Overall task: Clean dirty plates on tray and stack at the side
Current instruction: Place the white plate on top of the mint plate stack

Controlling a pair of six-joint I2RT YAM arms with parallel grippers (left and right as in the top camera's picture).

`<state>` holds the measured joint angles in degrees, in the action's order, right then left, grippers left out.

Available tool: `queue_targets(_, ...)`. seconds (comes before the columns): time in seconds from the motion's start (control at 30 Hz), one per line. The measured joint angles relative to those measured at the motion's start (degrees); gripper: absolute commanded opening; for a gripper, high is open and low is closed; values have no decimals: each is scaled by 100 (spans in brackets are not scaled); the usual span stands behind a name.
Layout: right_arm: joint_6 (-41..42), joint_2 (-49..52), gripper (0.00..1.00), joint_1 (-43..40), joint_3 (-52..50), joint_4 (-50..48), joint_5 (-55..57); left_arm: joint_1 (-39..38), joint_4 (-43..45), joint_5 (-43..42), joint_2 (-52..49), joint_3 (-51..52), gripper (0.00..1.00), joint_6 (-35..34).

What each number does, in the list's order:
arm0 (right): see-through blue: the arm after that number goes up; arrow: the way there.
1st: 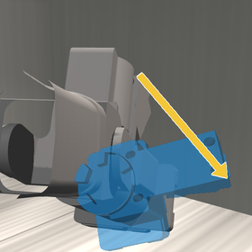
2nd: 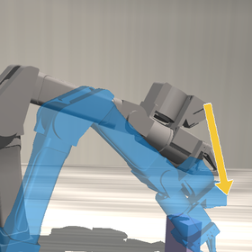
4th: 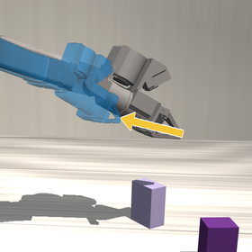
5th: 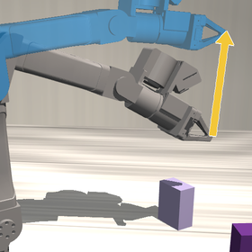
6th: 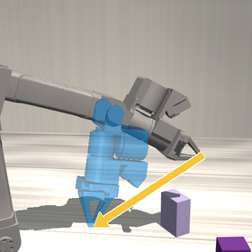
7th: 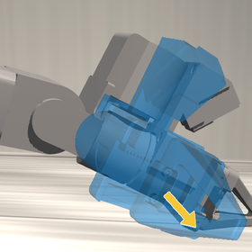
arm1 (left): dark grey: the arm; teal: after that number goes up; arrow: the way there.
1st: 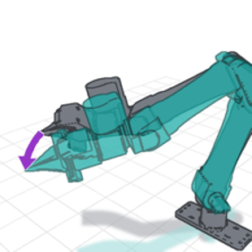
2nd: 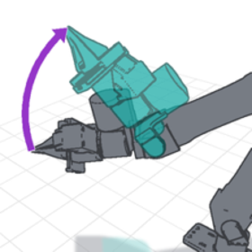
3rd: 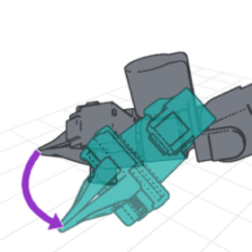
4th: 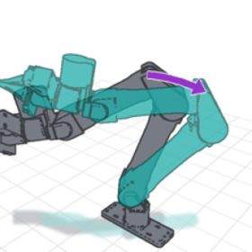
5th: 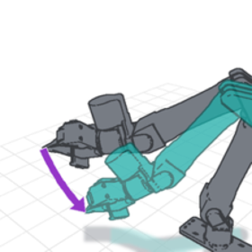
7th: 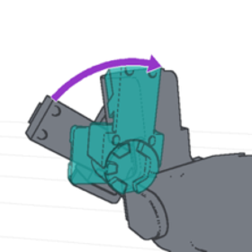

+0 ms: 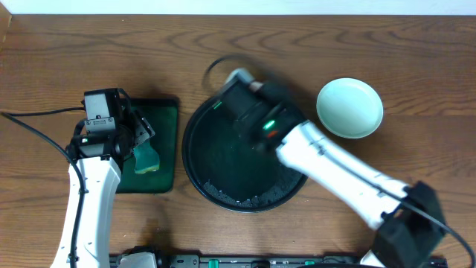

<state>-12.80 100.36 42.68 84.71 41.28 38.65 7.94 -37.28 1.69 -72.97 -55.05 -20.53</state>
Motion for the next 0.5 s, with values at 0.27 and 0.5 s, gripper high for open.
queue_targets(0.27, 970, -658, 1, -3121, 149, 417, -2911, 0, -2, -2, 0, 0, 79, 0)
queue_targets(0.5, 1156, -365, 1, -4927, 76, 431, -4437, -2, -2, -2, 0, 0, 79, 0)
